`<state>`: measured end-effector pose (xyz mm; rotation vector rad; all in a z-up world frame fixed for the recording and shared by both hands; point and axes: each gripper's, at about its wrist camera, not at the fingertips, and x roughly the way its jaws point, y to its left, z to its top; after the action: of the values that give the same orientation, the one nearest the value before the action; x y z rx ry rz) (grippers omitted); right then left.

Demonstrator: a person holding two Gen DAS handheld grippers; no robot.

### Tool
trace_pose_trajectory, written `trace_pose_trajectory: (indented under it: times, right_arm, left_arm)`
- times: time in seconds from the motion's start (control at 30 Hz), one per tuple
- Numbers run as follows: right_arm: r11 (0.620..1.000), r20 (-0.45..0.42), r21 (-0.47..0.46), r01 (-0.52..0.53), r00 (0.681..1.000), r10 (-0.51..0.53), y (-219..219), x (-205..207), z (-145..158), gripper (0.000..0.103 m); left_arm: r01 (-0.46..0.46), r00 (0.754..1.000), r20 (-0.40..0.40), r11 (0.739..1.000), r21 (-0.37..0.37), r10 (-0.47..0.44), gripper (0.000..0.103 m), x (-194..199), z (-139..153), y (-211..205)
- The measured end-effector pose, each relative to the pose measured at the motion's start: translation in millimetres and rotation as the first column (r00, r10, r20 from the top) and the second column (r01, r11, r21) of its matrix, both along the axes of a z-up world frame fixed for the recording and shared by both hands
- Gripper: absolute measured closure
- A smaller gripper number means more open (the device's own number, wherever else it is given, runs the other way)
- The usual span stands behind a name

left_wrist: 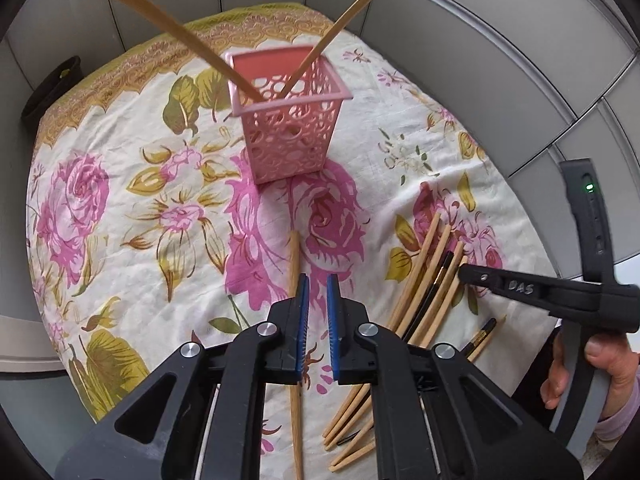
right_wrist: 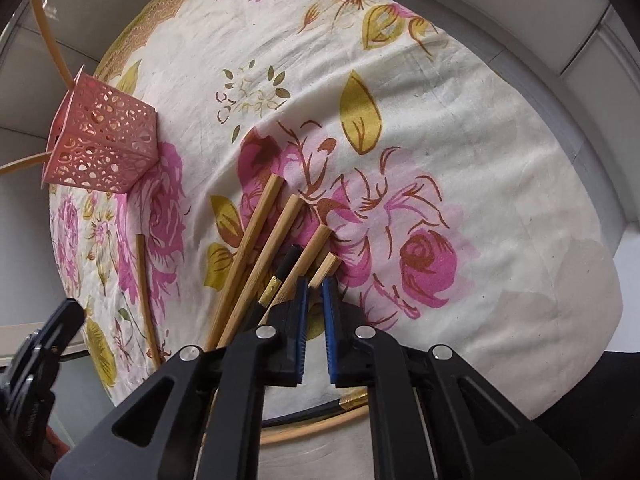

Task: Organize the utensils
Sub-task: 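Return left tool to the chopstick row and grasp one while right tool grasps another, then lift the held chopsticks with both tools and carry them above the pink holder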

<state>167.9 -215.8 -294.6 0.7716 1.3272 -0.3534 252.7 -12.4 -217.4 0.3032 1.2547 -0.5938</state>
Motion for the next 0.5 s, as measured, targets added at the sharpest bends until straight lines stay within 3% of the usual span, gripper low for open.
trace_pose_trajectory:
  times: [0.07,0.13,0.27,0.37,0.43,0.5]
  right_arm:
    - [1.0,-0.009,-0.009,0.017,1.0,-0.017,-14.0,-4.5,-0.3,0.102]
    - [1.0,-0.052,0.014,0.024,0.998,-0.023,-25.9,-9.3,-7.5,0.102]
    - [0.996,-0.053,0.086,0.032,0.998,-0.027,-37.4,-19.3,-13.6,0.101]
    - [0.99,-0.046,0.138,0.019,0.999,-0.013,-41.5,-22.2,-16.5,0.088]
    - [0.986,-0.033,0.164,0.014,0.999,-0.008,-41.3,-24.6,-15.6,0.066]
    - [0.984,-0.037,0.18,0.01,0.999,-0.003,-36.3,-23.8,-11.6,0.06]
  left_arm:
    - [-0.033,0.999,-0.023,0.999,0.031,0.034,0.083,9.0,-14.1,0.8]
    - [-0.055,0.998,-0.033,0.997,0.063,0.057,0.083,16.9,-27.0,-1.5]
    - [-0.076,0.996,-0.027,0.992,0.104,0.08,0.078,29.1,-42.5,-14.6]
    - [-0.078,0.996,-0.028,0.989,0.127,0.082,0.076,35.5,-52.5,-25.2]
    - [-0.059,0.997,-0.041,0.986,0.153,0.066,0.076,34.5,-62.7,-31.7]
    - [-0.034,0.999,-0.015,0.985,0.166,0.037,0.08,30.8,-66.8,-36.6]
